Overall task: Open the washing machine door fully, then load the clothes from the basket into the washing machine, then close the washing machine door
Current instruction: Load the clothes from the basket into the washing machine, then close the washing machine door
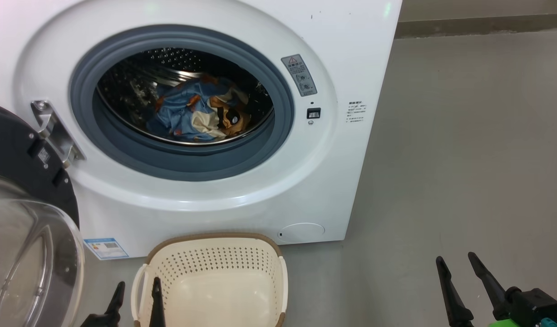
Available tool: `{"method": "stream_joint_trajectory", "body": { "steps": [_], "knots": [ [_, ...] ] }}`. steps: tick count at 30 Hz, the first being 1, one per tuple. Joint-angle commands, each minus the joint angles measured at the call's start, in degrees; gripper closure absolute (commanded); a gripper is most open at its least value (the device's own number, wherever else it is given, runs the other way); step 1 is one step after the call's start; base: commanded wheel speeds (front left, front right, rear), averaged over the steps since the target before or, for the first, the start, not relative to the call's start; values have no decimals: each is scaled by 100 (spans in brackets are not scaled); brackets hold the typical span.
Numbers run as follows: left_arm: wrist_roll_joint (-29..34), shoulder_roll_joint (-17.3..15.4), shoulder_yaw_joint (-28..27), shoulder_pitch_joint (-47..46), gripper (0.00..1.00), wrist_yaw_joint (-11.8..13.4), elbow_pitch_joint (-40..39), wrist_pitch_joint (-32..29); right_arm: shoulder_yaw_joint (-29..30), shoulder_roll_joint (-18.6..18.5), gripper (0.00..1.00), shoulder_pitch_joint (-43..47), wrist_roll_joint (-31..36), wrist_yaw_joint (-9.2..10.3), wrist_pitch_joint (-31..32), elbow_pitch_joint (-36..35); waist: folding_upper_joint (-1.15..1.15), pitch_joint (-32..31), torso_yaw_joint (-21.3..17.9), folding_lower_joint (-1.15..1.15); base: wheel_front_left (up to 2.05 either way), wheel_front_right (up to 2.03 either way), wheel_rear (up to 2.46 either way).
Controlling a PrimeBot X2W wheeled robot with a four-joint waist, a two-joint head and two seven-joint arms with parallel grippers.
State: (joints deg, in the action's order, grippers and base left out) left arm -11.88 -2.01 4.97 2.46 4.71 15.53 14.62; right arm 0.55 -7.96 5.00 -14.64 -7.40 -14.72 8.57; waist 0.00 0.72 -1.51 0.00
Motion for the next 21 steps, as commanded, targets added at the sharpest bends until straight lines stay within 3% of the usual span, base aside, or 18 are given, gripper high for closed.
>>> {"method": "stream_joint_trajectory", "body": {
  "steps": [1,21],
  "knots": [
    [17,-88,-214,-70,0,-21,-179,38,-101,-58,0,10,51,-9,-28,-163,0,-10,-11,0,0,0,0],
    [5,-87,-277,-8,0,9,-338,38,-13,-11,0,42,74,-9,-28,-197,0,3,-14,0,-3,3,0]
  ]
}}
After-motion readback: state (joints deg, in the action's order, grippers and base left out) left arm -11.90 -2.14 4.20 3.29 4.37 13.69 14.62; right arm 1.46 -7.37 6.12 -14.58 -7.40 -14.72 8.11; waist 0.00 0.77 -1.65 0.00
